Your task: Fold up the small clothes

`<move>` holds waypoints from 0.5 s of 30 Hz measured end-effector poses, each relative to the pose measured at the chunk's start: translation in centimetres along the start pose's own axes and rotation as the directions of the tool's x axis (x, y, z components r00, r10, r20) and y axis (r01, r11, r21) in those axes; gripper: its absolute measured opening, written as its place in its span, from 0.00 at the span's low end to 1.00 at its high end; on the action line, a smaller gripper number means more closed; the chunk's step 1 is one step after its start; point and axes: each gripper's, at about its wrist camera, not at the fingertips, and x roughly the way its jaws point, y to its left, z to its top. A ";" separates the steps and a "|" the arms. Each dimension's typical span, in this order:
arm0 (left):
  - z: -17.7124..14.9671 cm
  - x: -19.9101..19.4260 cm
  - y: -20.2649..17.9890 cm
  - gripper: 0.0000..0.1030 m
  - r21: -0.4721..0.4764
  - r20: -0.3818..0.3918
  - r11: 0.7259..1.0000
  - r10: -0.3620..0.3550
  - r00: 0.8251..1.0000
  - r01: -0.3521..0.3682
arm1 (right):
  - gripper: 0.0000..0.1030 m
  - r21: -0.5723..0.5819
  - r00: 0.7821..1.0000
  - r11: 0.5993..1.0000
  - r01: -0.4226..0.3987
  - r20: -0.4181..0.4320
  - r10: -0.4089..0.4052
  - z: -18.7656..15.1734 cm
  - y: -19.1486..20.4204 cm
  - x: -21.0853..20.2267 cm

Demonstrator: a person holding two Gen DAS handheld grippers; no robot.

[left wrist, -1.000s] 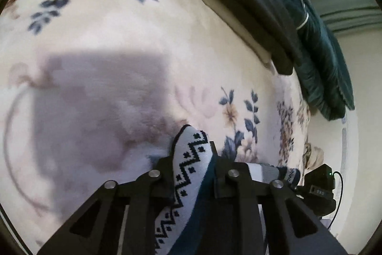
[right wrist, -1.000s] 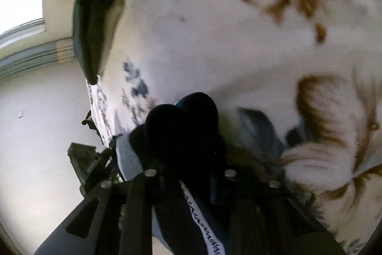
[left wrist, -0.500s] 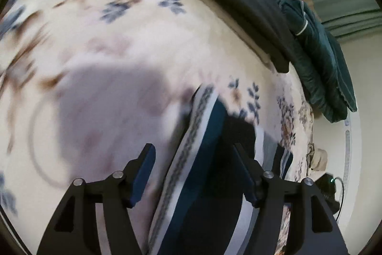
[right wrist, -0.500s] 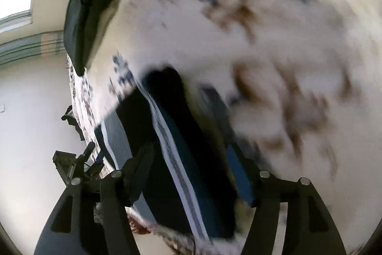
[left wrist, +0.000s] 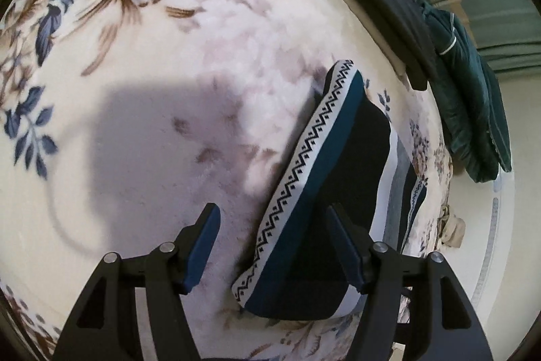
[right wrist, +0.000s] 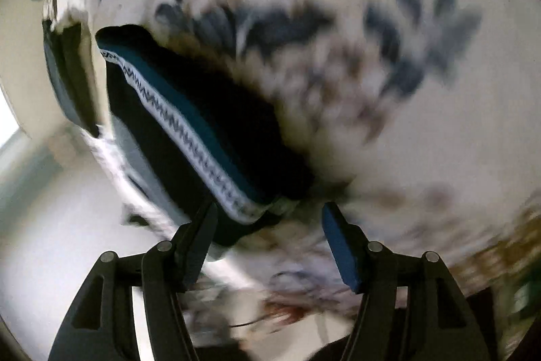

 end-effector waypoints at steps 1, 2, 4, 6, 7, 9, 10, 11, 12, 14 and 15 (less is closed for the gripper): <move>-0.1 0.1 -0.1 0.61 0.004 -0.002 1.000 0.001 1.000 -0.001 | 0.64 0.025 0.999 0.998 -0.051 -0.002 0.051 0.2 -0.3 1.2; 0.0 0.1 -0.3 0.61 0.006 -0.003 1.000 -0.002 1.000 0.002 | 0.62 0.028 0.997 0.997 -0.079 0.011 0.078 0.3 -0.3 1.6; 0.0 0.2 -0.4 0.61 0.006 0.000 1.000 -0.012 1.000 0.012 | 0.11 -0.001 0.985 0.992 -0.124 0.120 0.123 0.4 0.1 1.6; 0.1 0.2 -0.7 0.61 0.006 0.001 1.000 -0.024 1.000 0.024 | 0.11 -0.161 0.968 0.986 -0.046 0.237 0.084 -0.9 2.6 0.4; 0.0 0.2 -0.7 0.61 0.005 0.002 1.000 -0.028 1.000 0.028 | 0.11 -0.271 0.954 0.963 0.005 0.290 0.076 -2.1 4.1 -0.2; 0.1 0.3 -0.9 0.61 0.014 -0.005 0.999 -0.038 0.999 0.038 | 0.11 -0.402 0.945 0.909 0.111 0.327 0.029 -3.7 5.9 -0.2; 0.1 0.5 -1.1 0.61 0.021 -0.013 0.999 -0.039 0.999 0.040 | 0.11 -0.401 0.945 0.904 0.150 0.328 -0.011 -3.5 5.4 0.3; 0.1 0.5 -1.1 0.61 0.025 -0.017 0.999 -0.041 0.999 0.041 | 0.13 -0.364 0.948 0.913 0.182 0.313 -0.064 -2.8 4.3 0.9; 0.2 0.7 -1.2 0.61 0.033 -0.022 0.999 -0.043 0.999 0.043 | 0.18 -0.312 0.959 0.931 0.187 0.261 -0.105 -1.5 2.7 1.5; 0.3 0.9 -1.3 0.61 0.045 -0.033 0.998 -0.047 0.998 0.048 | 0.31 -0.214 0.977 0.968 0.132 0.193 -0.090 0.0 0.2 1.7; 0.3 1.0 -1.4 0.61 0.050 -0.037 0.997 -0.054 0.998 0.055 | 0.31 -0.212 0.981 0.971 0.110 0.178 -0.072 0.1 0.1 1.5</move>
